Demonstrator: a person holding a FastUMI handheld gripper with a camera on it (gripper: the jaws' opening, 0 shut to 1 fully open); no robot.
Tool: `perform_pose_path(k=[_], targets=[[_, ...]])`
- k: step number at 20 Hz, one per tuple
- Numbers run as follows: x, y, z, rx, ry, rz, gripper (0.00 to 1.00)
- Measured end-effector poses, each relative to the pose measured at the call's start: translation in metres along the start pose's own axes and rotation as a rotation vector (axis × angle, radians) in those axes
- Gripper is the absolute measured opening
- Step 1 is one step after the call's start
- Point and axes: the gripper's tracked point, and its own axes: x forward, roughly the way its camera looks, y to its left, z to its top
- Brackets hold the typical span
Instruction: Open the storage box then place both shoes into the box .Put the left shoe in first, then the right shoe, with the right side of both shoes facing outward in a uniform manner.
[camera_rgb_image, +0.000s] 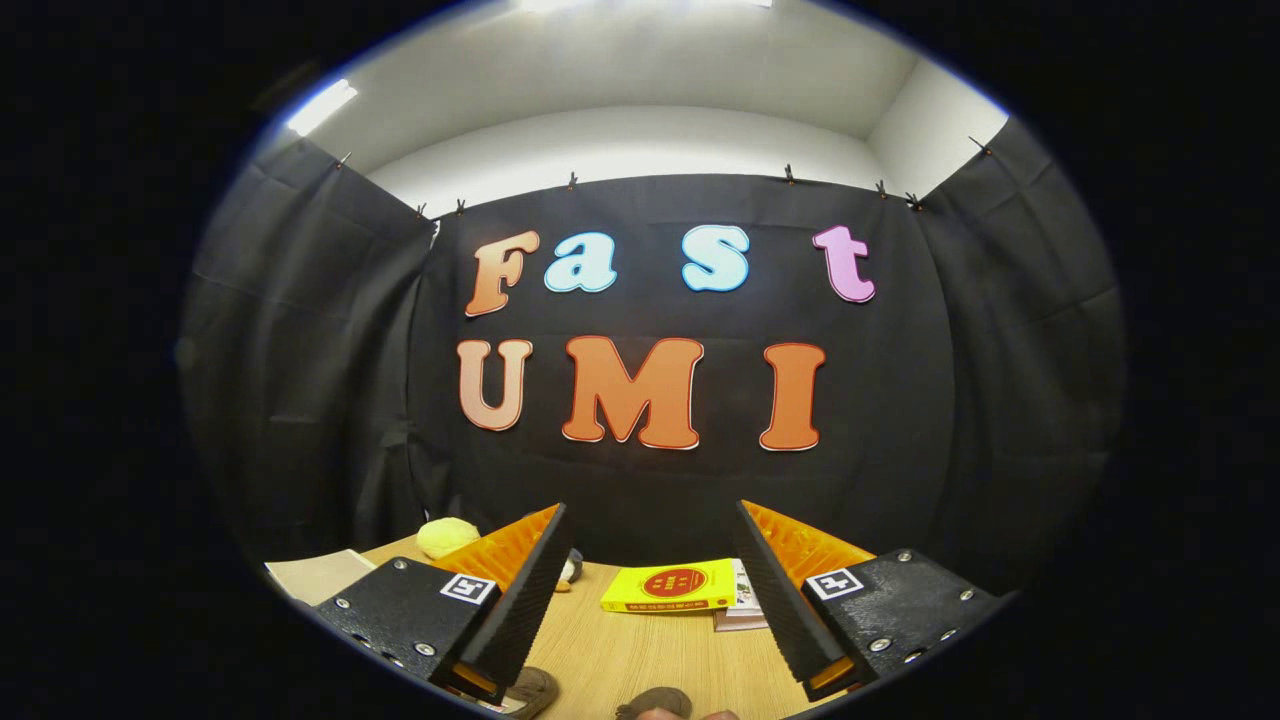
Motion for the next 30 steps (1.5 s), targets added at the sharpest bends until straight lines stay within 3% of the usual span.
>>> perform_pose_path(k=[5, 9, 14, 20, 26, 30], targets=[[-0.002, 0.031, -0.006, 0.007, 0.012, 0.071, 0.97], [-0.006, 0.078, -0.028, 0.069, 0.082, 0.186, 0.97], [-0.016, 0.16, -0.078, 0.211, 0.294, 0.388, 0.97], [-0.033, 0.23, -0.133, 0.296, 0.52, 0.552, 0.97], [-0.062, 0.284, -0.2, 0.443, 0.82, 0.657, 0.97], [-0.076, 0.306, -0.234, 0.488, 0.943, 0.685, 0.97]])
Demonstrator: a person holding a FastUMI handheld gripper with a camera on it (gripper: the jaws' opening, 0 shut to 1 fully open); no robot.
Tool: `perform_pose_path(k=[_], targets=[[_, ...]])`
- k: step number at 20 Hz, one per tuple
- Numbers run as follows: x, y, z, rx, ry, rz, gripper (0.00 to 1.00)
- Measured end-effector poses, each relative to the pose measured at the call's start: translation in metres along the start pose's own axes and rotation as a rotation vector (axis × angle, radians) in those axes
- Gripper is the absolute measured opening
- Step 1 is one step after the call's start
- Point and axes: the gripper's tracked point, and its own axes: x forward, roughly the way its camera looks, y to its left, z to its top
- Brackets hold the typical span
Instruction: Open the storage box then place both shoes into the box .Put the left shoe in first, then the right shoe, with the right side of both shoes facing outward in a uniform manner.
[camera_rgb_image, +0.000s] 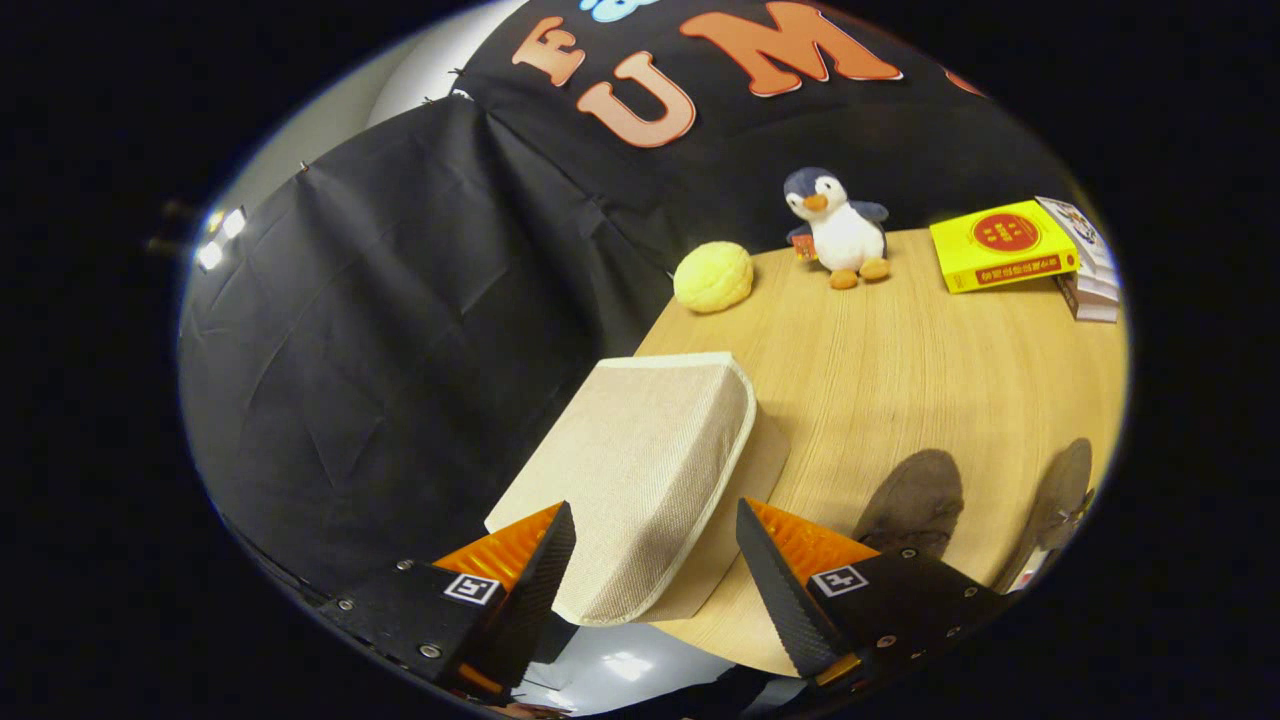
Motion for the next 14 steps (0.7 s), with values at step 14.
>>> perform_pose_path(k=[14], targets=[[0.067, -0.004, -0.027, 0.242, 0.114, 0.15, 0.97]])
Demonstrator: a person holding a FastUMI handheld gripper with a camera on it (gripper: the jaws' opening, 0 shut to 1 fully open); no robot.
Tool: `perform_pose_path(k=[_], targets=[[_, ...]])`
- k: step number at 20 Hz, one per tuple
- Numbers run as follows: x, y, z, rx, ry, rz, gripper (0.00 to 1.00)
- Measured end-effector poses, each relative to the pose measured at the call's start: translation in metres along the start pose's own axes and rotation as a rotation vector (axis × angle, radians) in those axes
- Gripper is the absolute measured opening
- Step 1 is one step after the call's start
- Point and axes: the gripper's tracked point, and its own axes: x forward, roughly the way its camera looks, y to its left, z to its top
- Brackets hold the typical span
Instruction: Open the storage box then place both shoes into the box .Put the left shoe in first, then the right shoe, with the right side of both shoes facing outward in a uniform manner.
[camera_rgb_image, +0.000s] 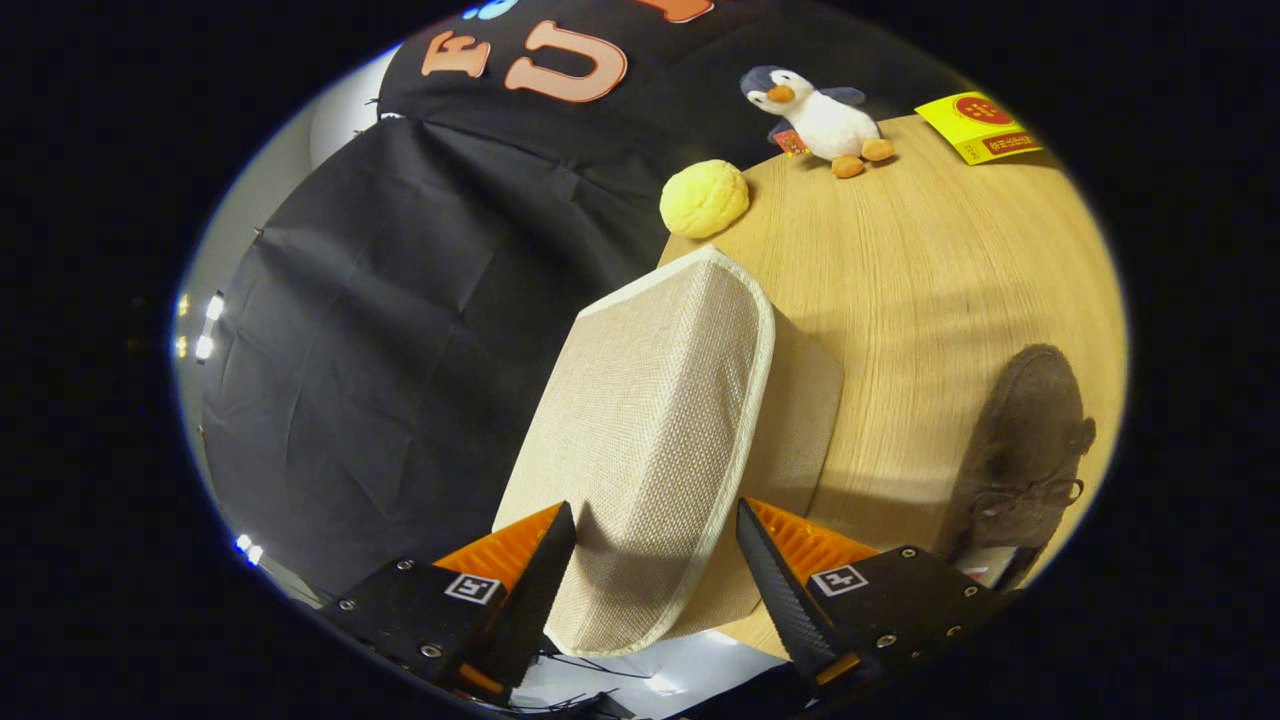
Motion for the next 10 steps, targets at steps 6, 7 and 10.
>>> perform_pose_path(k=[6, 7, 10], targets=[[-0.008, 0.012, 0.007, 0.148, -0.008, 0.074, 0.94], [-0.013, 0.014, 0.008, 0.15, -0.008, 0.079, 0.91], [-0.03, 0.033, 0.021, 0.178, -0.031, 0.13, 0.78]])
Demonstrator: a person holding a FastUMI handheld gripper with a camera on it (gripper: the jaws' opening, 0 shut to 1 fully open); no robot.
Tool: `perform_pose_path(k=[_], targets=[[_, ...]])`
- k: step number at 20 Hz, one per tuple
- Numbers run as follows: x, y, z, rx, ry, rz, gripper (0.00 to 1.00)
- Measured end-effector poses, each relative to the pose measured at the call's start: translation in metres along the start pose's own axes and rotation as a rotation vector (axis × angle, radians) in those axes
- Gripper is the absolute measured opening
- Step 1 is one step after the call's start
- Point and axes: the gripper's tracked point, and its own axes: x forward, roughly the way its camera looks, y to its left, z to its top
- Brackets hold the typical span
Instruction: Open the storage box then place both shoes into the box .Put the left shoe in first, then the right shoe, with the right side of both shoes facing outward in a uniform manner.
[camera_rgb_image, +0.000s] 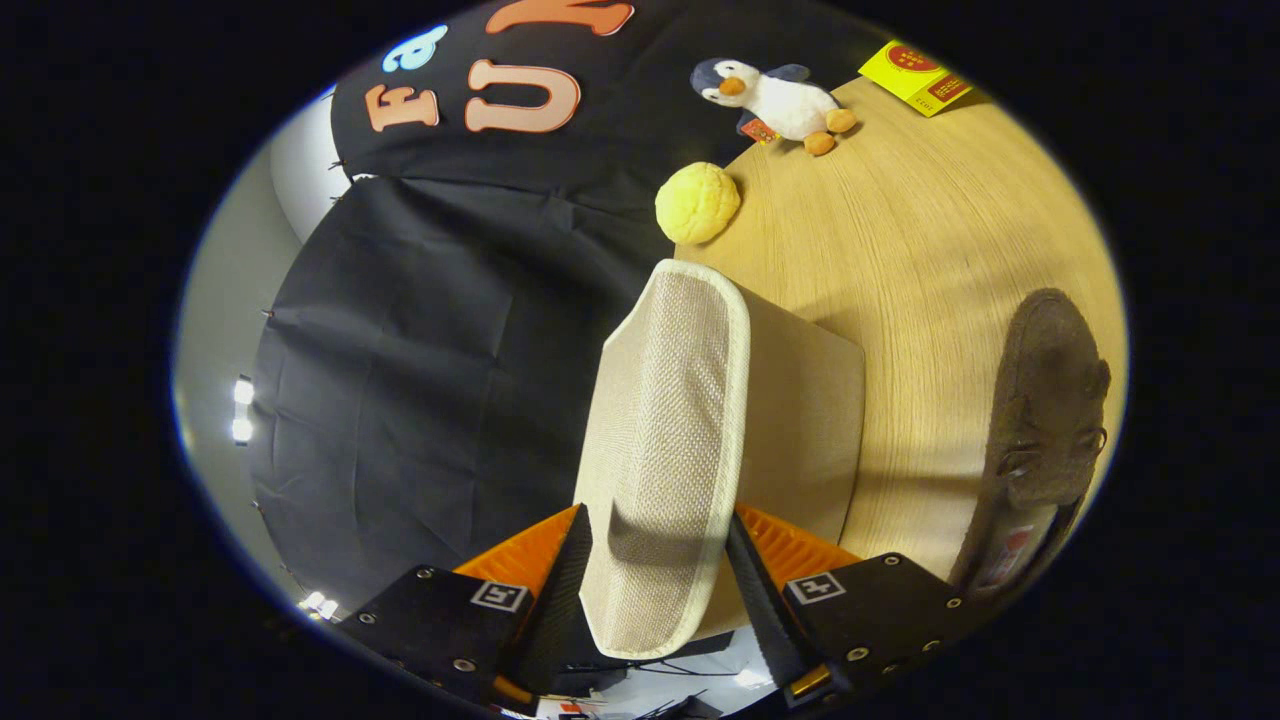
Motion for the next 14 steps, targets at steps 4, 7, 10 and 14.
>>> perform_pose_path(k=[4, 7, 10, 14], targets=[[-0.017, 0.047, 0.005, -0.042, -0.011, 0.073, 0.63], [-0.015, 0.081, 0.01, -0.091, -0.028, 0.102, 0.43], [-0.007, 0.109, 0.01, -0.124, -0.023, 0.1, 0.31], [0.01, 0.154, 0.019, -0.184, -0.053, 0.112, 0.18]])
